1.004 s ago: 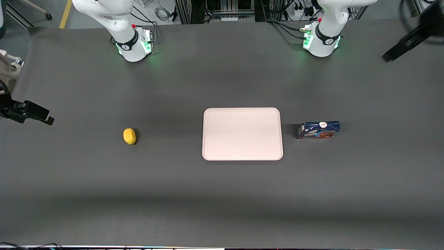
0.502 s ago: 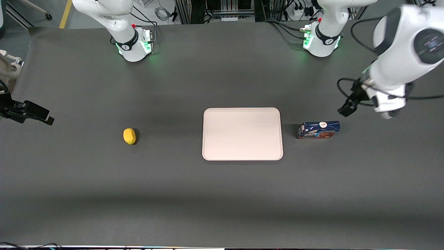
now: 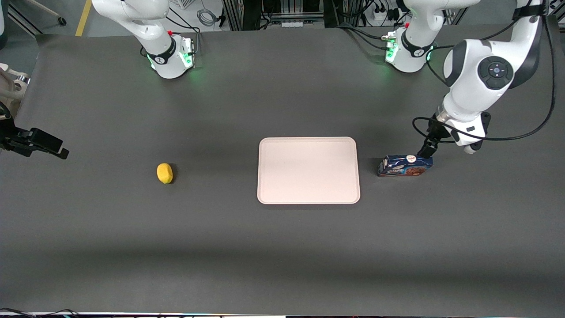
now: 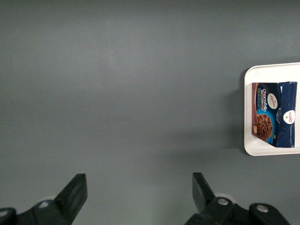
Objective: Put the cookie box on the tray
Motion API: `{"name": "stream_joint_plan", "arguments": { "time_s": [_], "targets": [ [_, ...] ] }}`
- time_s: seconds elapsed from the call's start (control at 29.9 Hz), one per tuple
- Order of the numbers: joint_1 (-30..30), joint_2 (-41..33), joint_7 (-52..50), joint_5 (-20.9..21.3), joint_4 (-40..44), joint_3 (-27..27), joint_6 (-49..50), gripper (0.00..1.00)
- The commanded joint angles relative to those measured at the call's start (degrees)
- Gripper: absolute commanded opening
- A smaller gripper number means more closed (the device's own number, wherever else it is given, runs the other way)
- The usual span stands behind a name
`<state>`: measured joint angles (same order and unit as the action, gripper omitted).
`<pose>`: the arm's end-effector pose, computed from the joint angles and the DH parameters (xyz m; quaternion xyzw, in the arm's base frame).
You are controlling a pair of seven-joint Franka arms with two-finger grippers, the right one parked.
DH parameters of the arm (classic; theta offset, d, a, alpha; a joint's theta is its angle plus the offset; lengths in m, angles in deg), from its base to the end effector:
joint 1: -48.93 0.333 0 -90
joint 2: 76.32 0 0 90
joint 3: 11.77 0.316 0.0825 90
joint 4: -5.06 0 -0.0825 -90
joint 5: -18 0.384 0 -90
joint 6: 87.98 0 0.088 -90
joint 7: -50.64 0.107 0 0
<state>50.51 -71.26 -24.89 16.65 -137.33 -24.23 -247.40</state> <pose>0.4858 -0.0930 0.2758 0.8338 0.5417 0.0666 0.0827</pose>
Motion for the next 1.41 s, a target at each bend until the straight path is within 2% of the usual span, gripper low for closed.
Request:
{"name": "stream_joint_plan", "arguments": {
  "time_s": [0.0,0.17,0.33,0.47,0.64,0.7,0.9,1.0,1.24,1.37],
  "targets": [
    [-0.35,1.35,-1.20,-0.41,-2.01,-0.11,-5.02,1.00],
    [-0.44,2.67,-1.12,0.03,-2.01,-0.11,-6.69,1.00],
    [-0.35,4.16,-1.20,-0.06,-2.01,-0.11,-8.89,0.87],
    [-0.26,5.39,-1.20,-0.15,-1.93,-0.02,-10.64,0.63],
    [-0.17,5.84,-1.12,-0.15,-1.84,0.07,-11.09,0.19],
    [-0.17,5.84,-1.03,-0.06,-1.75,0.07,-11.00,0.11],
    [-0.17,5.14,-0.33,0.47,-0.26,0.16,-9.95,0.11],
    [-0.17,4.00,0.29,2.04,2.20,0.16,-5.57,0.11],
    [-0.35,1.01,0.81,11.27,14.84,-0.37,16.30,0.12],
    [-0.26,1.00,4.50,12.51,24.59,-4.06,31.41,0.12]
  ]
}}
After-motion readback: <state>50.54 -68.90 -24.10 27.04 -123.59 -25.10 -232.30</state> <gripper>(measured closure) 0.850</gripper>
